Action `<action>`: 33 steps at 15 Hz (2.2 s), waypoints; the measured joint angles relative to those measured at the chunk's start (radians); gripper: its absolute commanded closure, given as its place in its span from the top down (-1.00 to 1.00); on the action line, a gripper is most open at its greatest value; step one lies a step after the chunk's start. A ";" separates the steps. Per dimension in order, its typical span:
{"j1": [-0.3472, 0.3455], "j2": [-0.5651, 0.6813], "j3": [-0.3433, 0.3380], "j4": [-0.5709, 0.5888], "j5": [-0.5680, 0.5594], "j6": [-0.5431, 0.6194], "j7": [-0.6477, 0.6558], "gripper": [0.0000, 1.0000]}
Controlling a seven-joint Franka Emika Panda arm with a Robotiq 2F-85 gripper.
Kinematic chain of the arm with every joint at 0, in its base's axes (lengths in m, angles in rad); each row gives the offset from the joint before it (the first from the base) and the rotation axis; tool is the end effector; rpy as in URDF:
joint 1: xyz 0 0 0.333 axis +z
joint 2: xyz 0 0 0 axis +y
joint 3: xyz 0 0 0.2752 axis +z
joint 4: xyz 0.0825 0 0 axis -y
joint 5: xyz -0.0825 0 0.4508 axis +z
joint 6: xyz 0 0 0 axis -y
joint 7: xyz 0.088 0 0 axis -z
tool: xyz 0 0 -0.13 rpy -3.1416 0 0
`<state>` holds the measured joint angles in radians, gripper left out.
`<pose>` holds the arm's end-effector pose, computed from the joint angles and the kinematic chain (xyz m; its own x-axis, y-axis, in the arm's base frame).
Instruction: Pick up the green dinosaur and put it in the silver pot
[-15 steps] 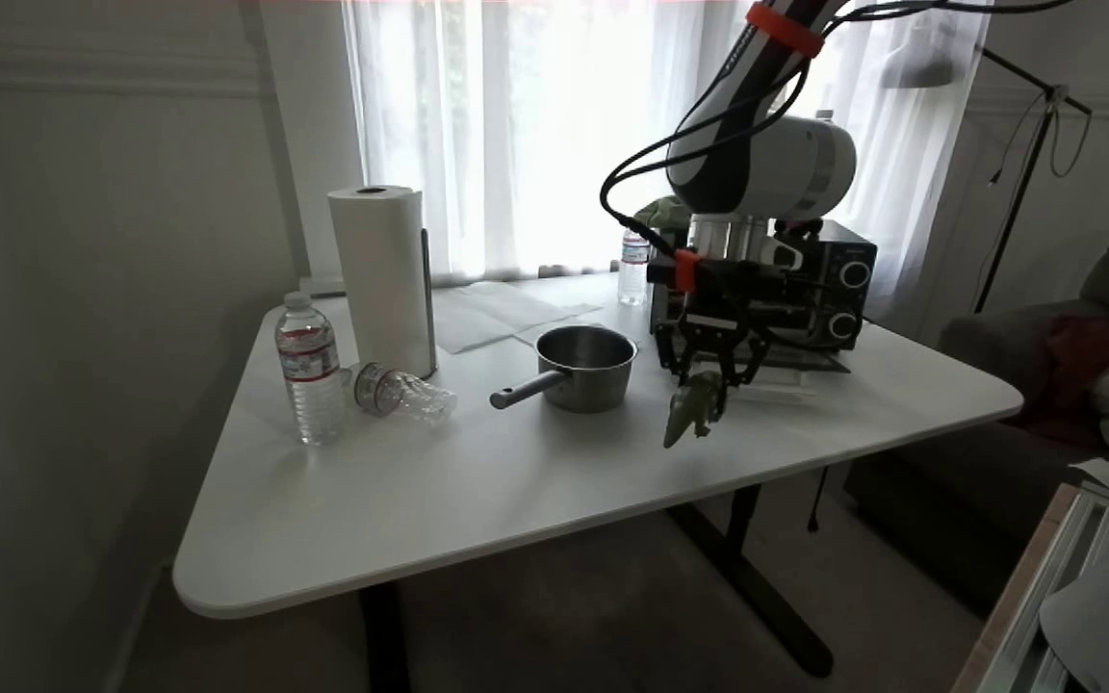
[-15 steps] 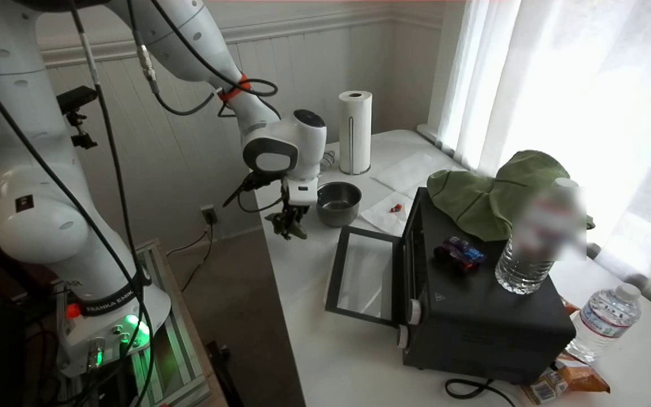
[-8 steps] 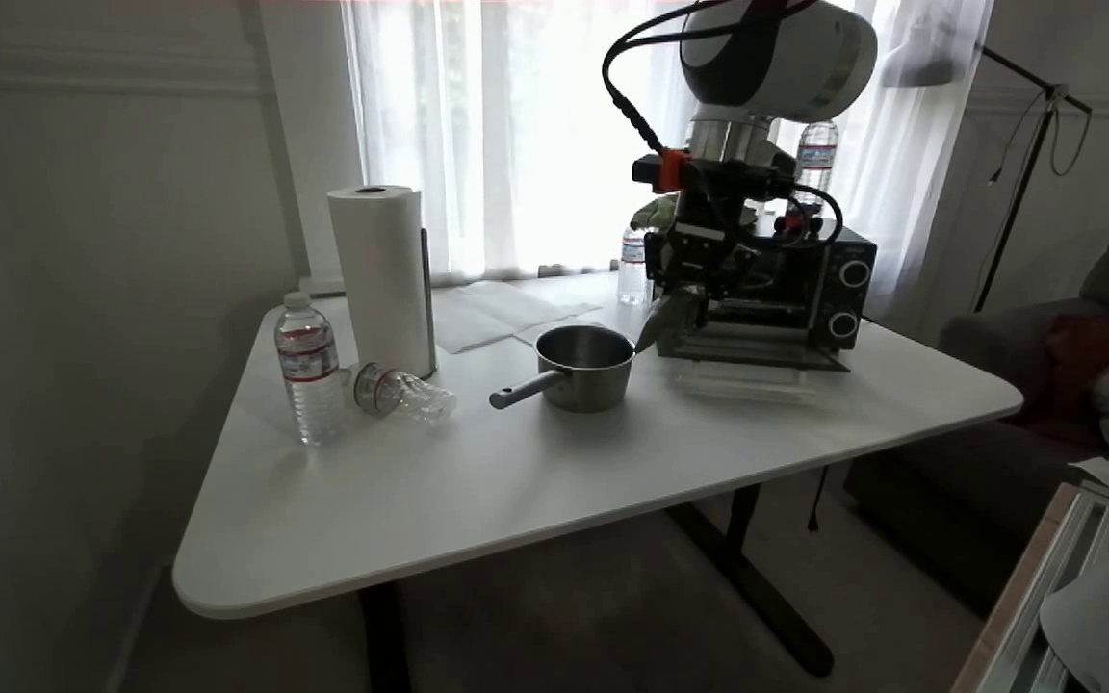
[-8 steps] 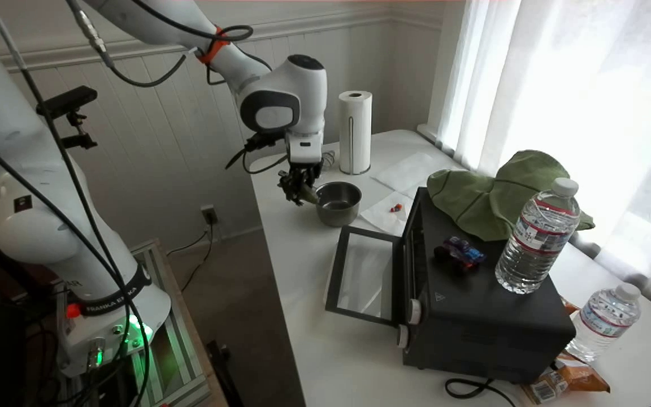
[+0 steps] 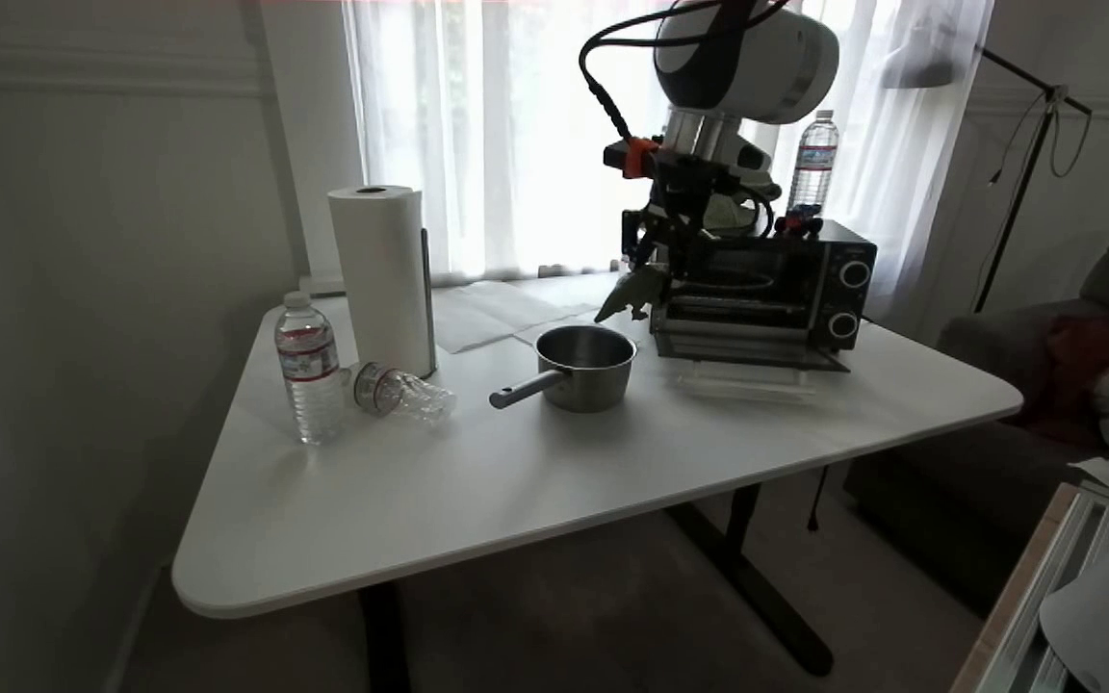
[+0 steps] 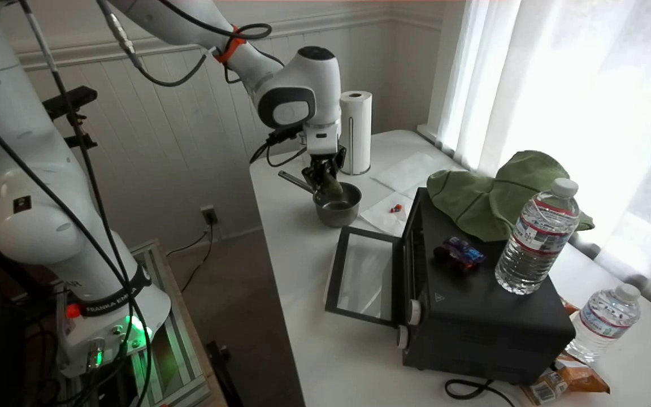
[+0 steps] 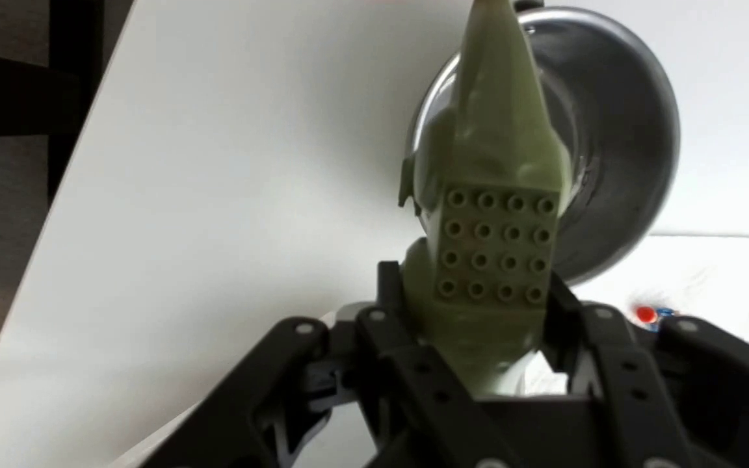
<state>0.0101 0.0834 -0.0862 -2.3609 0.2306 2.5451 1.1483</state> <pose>0.5569 -0.0433 0.1875 0.1674 -0.9816 -0.0914 -0.9784 -0.1541 -0.1378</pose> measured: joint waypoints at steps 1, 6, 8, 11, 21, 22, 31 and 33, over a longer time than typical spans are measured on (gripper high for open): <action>0.000 0.015 0.000 0.011 0.000 0.001 0.002 -0.01; 0.000 0.031 0.000 0.023 0.000 0.003 0.004 -0.51; 0.000 0.032 0.000 0.023 0.000 0.003 0.003 -0.51; 0.001 0.048 0.000 0.023 -0.028 0.070 0.015 -0.51; 0.035 0.142 -0.054 0.036 -0.278 0.186 0.201 -0.51; 0.044 0.146 -0.054 0.036 -0.284 0.186 0.215 -0.51; 0.144 0.174 -0.103 0.055 -0.437 0.213 0.444 -0.51; 0.160 0.185 -0.121 0.066 -0.482 0.213 0.503 -0.51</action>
<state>0.1706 0.2681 -0.2068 -2.2944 -0.2518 2.7584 1.6510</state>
